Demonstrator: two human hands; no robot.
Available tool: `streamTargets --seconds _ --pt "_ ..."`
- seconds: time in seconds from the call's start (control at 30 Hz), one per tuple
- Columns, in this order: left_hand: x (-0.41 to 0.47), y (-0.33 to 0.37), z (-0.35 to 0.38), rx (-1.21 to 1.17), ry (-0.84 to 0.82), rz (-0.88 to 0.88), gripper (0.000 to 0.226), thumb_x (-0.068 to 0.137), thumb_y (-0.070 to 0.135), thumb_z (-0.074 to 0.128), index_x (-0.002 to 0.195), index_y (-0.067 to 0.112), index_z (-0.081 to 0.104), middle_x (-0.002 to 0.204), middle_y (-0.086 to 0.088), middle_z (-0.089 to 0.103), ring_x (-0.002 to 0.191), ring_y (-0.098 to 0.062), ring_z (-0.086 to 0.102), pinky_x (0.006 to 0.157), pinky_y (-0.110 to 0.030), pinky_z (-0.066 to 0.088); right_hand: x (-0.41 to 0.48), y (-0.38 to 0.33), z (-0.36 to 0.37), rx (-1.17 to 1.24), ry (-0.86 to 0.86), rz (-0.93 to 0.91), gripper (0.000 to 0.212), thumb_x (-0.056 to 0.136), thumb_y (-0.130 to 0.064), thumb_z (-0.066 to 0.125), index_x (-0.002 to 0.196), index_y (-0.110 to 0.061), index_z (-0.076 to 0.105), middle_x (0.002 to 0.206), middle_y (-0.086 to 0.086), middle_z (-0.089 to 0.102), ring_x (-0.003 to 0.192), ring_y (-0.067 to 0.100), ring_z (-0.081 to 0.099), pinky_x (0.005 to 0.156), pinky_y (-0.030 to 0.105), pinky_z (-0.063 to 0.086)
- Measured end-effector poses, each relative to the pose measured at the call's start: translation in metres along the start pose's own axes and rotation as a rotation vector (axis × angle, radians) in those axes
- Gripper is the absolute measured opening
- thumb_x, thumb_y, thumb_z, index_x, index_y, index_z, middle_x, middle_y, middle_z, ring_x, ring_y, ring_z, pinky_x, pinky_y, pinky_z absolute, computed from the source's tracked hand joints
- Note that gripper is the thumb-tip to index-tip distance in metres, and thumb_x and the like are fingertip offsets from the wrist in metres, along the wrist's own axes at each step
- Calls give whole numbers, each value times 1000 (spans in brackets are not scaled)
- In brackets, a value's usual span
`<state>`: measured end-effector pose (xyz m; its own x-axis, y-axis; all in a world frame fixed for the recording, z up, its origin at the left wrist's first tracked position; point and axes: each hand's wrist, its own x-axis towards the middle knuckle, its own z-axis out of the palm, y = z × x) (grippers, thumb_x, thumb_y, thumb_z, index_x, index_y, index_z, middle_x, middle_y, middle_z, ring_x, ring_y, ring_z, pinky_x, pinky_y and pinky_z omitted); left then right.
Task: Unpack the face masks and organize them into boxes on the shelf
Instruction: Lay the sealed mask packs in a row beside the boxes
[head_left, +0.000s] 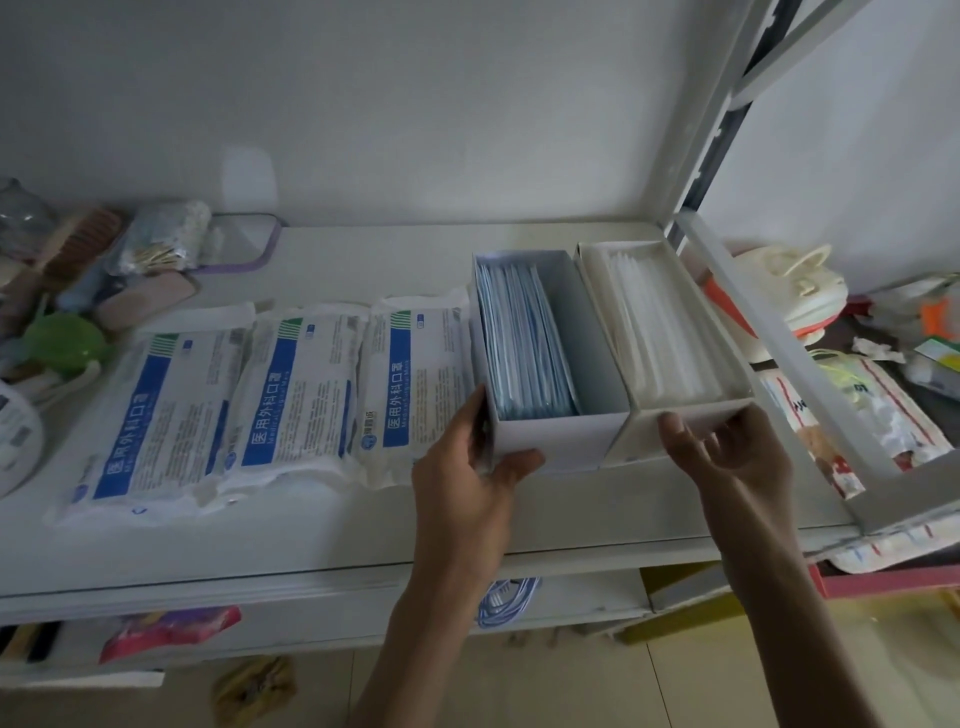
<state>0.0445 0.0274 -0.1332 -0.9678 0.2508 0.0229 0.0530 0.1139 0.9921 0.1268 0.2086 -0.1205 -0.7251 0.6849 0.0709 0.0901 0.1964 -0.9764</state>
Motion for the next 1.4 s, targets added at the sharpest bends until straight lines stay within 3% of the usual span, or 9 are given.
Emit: streamTargets --seconds 0.17,0.33,0.43,0.53,0.6,0.97,1.13,1.3,1.4 --pt "-12 12 -26 197 19 77 92 70 12 79 144 36 31 141 24 35 129 7 35 108 -20 31 -23 -15 9 -141 275 26 78 77 -34 74 143 -23 34 146 0 41 131 13 40 105 32 36" --pt "-20 -2 -90 484 189 65 83 78 44 64 148 40 20 158 17 10 143 -6 10 111 -38 18 -77 -21 49 -9 501 -232 26 84 9 64 96 -14 64 87 3 70 80 9 66 76 22 53" --pt "-17 -20 -117 710 271 -28 77 86 57 44 151 30 14 161 7 6 146 -12 -5 117 -46 9 -110 -1 94 -28 180 -279 33 83 -1 58 93 -29 72 86 -10 76 75 1 70 73 14 53" --pt "-13 -34 -129 831 269 -66 79 88 69 32 152 26 16 161 1 8 147 -15 -4 118 -39 -1 -130 7 142 -244 -153 -392 47 84 -18 53 129 -31 58 136 -15 57 121 -6 53 98 11 42" --pt "-12 -41 -131 851 243 -50 80 85 73 25 151 27 21 161 1 9 147 -13 -3 117 -35 -5 -134 12 167 -417 -233 -484 59 82 -20 50 141 -18 45 148 -6 43 139 6 34 110 21 32" --pt "-13 -37 -132 723 244 -2 69 86 58 43 148 32 30 159 6 14 143 -8 -1 117 -42 10 -119 8 194 -737 -290 -388 57 90 -29 40 141 -5 45 150 7 39 139 18 34 110 30 23" --pt "-17 -20 -154 830 476 130 55 94 48 40 145 26 37 157 -2 24 146 -20 13 114 -47 15 -117 3 183 -667 -217 -394 57 93 -31 38 147 -13 35 154 -1 29 146 9 11 116 18 8" --pt "2 -35 -180 916 468 -114 65 96 46 21 142 6 42 150 -23 34 141 -39 23 115 -54 16 -105 -11 169 -705 -359 -240 66 88 -47 4 148 -24 -11 152 -14 -21 138 -3 -27 116 19 -12" --pt "9 -51 -188 1011 349 -39 44 100 28 35 131 5 56 144 -25 41 137 -42 31 110 -58 26 -103 -14 169 -770 -403 -221 68 86 -46 1 148 -23 -14 151 -13 -28 135 -1 -32 113 21 -19"
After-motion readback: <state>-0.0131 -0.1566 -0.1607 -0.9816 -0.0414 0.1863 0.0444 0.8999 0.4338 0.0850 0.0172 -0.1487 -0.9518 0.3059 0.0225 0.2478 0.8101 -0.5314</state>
